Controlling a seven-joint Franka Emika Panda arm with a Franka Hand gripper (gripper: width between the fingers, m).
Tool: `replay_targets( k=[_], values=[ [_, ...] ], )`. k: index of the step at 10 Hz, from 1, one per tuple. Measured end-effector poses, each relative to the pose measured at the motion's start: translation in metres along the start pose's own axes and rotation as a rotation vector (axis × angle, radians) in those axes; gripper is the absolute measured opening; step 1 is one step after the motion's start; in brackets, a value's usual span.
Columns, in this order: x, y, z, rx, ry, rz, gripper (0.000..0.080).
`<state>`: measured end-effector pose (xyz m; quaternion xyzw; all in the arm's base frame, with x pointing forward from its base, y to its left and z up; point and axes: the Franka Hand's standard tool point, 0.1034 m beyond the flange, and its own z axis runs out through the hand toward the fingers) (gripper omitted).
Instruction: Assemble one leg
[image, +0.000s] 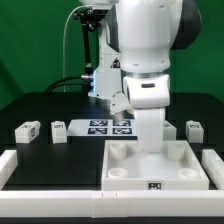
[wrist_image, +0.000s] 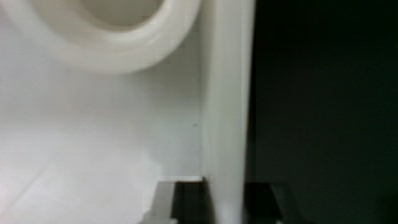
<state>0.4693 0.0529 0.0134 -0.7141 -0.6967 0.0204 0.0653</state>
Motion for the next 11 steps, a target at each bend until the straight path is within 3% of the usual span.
replay_targets(
  k=[5, 9, 11],
  values=[
    [0.014, 0.017, -0.001, -0.018, 0.006, -0.022, 0.007],
    [0.014, 0.02, -0.001, -0.021, 0.007, -0.02, 0.007],
    [0.013, 0.019, -0.001, -0.021, 0.007, -0.019, 0.042]
  ],
)
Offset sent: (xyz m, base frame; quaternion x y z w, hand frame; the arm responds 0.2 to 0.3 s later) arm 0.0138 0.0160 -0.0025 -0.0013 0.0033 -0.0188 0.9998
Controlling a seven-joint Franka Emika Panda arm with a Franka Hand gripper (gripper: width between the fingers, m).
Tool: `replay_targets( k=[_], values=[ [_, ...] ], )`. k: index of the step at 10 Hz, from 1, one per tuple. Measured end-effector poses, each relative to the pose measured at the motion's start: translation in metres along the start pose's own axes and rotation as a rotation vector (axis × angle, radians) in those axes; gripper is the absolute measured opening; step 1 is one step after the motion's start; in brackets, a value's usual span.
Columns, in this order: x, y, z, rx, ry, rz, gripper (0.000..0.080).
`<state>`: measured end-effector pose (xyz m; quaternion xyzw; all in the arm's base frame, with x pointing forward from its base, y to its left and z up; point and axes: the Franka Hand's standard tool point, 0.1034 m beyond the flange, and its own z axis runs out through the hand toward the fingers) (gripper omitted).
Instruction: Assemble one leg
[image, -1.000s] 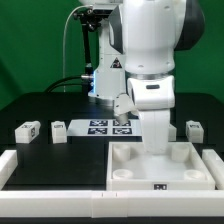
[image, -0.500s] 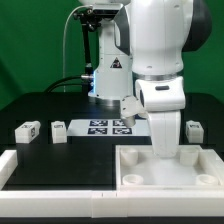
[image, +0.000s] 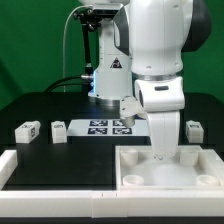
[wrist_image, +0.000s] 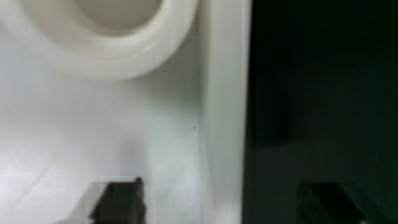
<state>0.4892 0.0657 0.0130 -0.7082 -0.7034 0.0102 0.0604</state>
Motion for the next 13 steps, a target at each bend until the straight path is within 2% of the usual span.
replay_targets(
  k=[1, 2, 3, 6, 9, 11, 12, 13],
  values=[
    [0.0, 0.0, 0.0, 0.0, 0.0, 0.0, 0.0552],
    [0.0, 0.0, 0.0, 0.0, 0.0, 0.001, 0.0552],
    [-0.001, 0.0, 0.0, 0.0, 0.0, 0.001, 0.0629],
    [-0.001, 0.0, -0.001, -0.001, -0.001, 0.003, 0.0649],
    [0.0, -0.012, -0.02, -0.018, -0.014, 0.048, 0.0649],
    [0.009, -0.027, -0.044, -0.046, -0.026, 0.108, 0.0649],
    [0.012, -0.027, -0.049, -0.055, -0.027, 0.11, 0.0649],
    [0.012, -0.028, -0.048, -0.052, -0.026, 0.124, 0.0649]
  ],
)
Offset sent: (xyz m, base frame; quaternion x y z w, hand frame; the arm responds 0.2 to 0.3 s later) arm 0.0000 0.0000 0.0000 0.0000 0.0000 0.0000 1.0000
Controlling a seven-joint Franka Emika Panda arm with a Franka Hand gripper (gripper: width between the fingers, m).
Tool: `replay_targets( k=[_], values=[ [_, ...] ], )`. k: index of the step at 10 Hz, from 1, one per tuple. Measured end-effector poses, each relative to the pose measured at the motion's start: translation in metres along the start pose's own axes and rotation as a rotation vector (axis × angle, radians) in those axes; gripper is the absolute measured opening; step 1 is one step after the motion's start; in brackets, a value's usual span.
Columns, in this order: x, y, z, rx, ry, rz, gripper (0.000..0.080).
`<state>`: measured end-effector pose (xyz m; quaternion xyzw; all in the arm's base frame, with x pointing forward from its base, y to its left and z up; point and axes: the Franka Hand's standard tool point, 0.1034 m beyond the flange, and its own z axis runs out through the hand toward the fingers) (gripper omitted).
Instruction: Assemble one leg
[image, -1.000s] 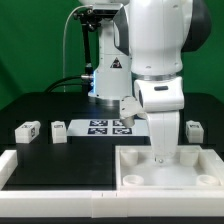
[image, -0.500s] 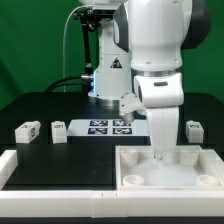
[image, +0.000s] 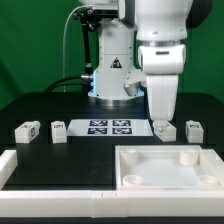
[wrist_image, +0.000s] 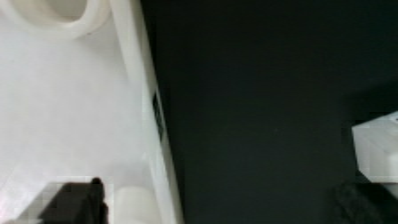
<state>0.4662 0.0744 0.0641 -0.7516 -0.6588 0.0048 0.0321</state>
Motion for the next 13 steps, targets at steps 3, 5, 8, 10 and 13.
replay_targets(
  k=[3, 5, 8, 10, 13],
  values=[
    [0.0, 0.0, 0.001, 0.003, 0.003, 0.09, 0.0649],
    [0.0, -0.001, 0.001, 0.005, 0.006, 0.277, 0.0649],
    [0.004, -0.028, 0.015, 0.03, 0.014, 0.718, 0.0649],
    [0.017, -0.041, 0.02, 0.051, 0.015, 1.028, 0.0649],
    [0.046, -0.054, 0.022, 0.066, 0.004, 1.305, 0.0649]
  ],
)
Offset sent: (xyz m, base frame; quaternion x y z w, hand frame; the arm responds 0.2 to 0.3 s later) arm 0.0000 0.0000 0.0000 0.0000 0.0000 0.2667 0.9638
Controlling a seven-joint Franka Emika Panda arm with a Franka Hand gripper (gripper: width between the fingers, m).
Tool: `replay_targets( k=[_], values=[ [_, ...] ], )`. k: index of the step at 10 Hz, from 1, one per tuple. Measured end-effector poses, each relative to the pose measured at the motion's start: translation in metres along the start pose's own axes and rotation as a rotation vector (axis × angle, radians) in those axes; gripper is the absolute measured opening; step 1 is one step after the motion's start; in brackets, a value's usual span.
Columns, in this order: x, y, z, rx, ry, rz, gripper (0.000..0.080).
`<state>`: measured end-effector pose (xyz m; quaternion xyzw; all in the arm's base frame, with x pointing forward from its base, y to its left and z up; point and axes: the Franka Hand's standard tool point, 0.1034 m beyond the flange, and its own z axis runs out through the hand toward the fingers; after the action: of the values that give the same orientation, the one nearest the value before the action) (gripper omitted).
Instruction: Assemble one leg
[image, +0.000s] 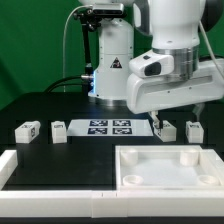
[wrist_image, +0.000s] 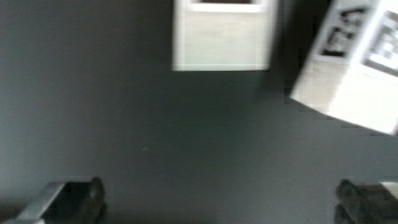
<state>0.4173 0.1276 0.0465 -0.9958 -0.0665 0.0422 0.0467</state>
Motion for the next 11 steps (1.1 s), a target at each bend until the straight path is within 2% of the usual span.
replay_targets(
  k=[2, 4, 8, 9, 10, 11],
  values=[
    [0.003, -0.026, -0.002, 0.002, 0.008, 0.012, 0.0649],
    [-0.001, -0.051, 0.003, 0.006, 0.001, 0.007, 0.0649],
    [-0.002, -0.051, 0.002, 0.002, -0.019, -0.002, 0.0649],
    [-0.01, -0.048, 0.003, -0.009, -0.106, 0.002, 0.0649],
    [-0.013, -0.041, 0.0, -0.017, -0.232, 0.03, 0.0649],
    [-0.012, -0.043, 0.002, -0.018, -0.312, 0.04, 0.0649]
  ],
)
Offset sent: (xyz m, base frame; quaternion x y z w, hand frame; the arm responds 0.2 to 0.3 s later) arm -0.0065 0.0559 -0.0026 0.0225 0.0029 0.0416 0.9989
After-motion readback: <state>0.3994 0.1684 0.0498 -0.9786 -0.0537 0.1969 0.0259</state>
